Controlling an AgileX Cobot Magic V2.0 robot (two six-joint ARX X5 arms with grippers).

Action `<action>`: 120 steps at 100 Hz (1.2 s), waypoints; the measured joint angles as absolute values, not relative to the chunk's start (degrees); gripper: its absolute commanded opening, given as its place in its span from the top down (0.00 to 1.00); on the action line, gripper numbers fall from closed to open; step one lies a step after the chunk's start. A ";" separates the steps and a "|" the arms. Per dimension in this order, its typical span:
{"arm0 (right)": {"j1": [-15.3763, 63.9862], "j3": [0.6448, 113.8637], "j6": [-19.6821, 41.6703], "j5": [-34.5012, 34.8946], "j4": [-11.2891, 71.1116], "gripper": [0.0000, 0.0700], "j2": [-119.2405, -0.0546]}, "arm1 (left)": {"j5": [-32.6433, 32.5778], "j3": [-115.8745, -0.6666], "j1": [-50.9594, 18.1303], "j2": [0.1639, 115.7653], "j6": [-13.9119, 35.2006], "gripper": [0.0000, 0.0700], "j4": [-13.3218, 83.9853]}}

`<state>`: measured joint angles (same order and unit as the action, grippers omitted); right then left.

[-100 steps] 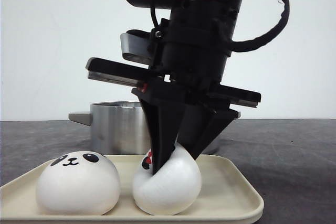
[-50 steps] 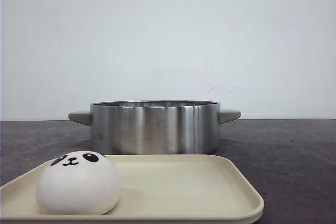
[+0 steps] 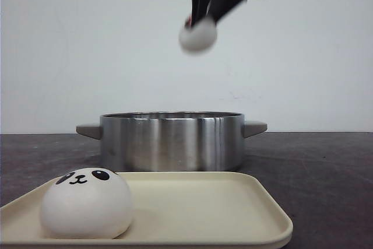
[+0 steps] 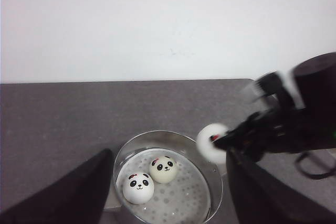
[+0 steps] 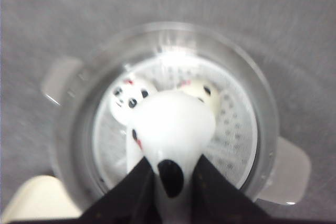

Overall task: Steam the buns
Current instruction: 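Lift the bun with the right gripper into the pot and release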

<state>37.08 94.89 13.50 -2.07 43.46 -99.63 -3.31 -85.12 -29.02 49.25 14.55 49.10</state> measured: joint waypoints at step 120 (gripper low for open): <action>35.20 94.78 10.72 1.52 42.94 0.48 -115.11 | -3.31 -85.12 -28.99 50.96 14.52 0.45 53.12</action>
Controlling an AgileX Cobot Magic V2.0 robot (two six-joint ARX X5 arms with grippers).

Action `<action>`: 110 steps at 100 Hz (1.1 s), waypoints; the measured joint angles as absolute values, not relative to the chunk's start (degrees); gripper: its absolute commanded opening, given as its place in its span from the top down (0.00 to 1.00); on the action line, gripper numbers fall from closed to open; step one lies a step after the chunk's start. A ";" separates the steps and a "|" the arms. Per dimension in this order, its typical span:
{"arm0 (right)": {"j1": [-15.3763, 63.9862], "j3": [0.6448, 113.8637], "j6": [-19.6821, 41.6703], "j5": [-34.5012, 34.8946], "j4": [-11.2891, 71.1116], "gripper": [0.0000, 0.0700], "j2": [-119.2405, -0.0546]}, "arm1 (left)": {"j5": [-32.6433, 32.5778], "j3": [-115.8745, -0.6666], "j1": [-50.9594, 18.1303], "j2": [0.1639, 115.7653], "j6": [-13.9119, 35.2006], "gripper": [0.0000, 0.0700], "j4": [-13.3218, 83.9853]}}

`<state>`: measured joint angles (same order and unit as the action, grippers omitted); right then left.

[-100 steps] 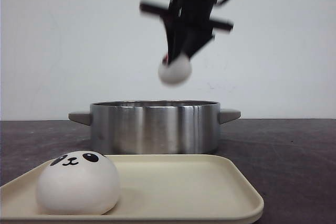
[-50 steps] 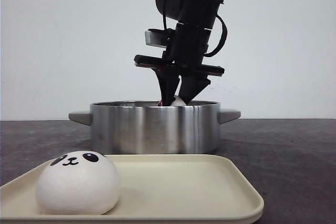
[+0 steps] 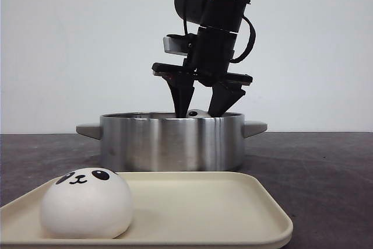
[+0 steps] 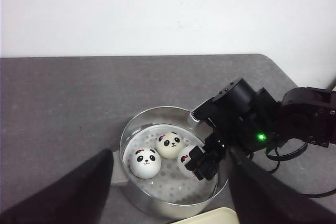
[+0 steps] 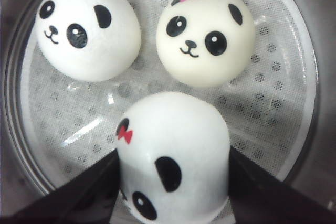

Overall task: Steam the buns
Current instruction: 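Lift the bun with the right gripper into the pot and release, then raise the right gripper away from the pot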

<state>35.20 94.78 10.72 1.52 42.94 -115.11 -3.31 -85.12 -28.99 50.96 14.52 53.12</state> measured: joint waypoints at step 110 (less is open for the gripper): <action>40.01 108.51 9.13 0.80 53.23 0.99 -100.77 | -1.02 -80.38 -30.04 53.08 15.29 0.44 58.98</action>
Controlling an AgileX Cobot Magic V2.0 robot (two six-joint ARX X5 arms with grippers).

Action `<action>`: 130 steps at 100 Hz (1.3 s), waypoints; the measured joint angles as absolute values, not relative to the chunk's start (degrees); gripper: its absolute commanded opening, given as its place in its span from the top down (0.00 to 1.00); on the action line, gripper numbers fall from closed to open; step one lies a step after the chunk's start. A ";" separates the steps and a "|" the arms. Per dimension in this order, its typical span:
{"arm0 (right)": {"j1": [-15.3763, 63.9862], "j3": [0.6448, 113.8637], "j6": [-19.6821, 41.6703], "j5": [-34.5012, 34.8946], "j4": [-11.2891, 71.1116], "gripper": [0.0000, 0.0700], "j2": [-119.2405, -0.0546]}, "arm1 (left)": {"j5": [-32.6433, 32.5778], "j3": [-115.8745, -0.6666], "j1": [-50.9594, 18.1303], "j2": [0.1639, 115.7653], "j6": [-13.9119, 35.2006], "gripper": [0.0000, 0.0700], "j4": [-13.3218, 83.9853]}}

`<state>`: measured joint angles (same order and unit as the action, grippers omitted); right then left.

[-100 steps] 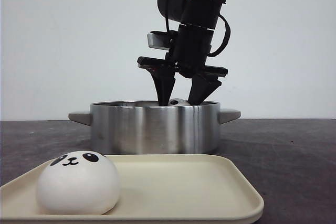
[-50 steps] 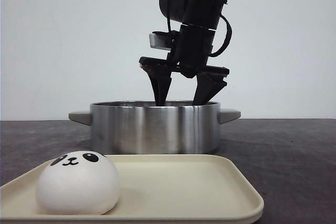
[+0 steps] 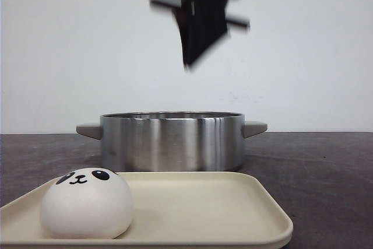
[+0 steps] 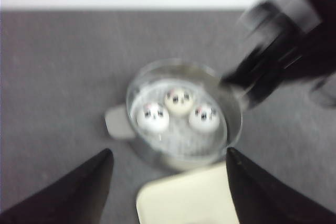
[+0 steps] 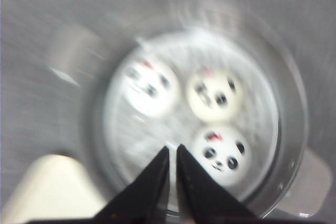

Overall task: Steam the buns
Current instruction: 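Raise the right gripper away from the pot, then lower the left gripper onto the last panda bun and grasp it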

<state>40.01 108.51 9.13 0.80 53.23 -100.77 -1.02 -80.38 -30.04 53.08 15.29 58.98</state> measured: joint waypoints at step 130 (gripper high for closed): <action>51.75 109.12 9.93 -16.75 62.67 0.99 -70.04 | 6.35 -54.15 -45.28 88.42 19.68 0.18 43.86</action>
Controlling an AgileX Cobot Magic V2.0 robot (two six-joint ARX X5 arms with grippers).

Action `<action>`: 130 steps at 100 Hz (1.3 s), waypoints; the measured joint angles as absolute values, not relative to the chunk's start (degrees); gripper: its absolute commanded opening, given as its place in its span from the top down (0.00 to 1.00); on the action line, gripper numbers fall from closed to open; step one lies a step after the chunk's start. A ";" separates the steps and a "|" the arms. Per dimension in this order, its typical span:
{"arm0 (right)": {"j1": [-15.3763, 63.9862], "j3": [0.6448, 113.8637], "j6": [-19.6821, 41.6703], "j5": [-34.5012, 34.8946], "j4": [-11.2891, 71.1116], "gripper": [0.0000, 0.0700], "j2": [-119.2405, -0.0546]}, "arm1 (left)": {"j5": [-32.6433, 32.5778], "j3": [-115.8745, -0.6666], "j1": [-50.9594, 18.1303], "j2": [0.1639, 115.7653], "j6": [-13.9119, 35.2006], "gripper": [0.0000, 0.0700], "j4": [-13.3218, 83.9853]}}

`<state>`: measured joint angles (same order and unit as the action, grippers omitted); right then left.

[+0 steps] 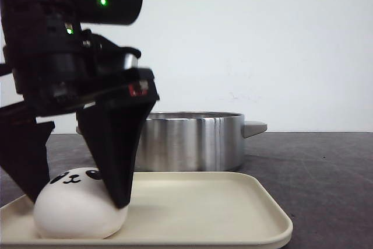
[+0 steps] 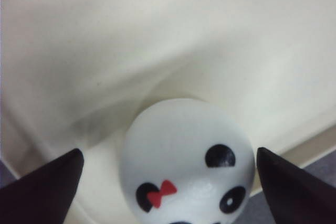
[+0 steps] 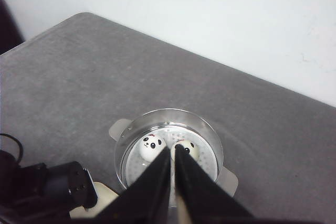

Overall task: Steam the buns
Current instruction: 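Lower the left gripper onto the last panda bun and grasp it, then carry the bun with the left gripper into the pot and release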

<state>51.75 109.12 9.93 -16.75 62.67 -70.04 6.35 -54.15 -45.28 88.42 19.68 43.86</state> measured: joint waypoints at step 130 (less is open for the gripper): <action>51.75 109.12 9.85 -16.47 62.67 0.99 -70.04 | -10.61 -79.66 -40.16 81.47 7.60 1.00 27.81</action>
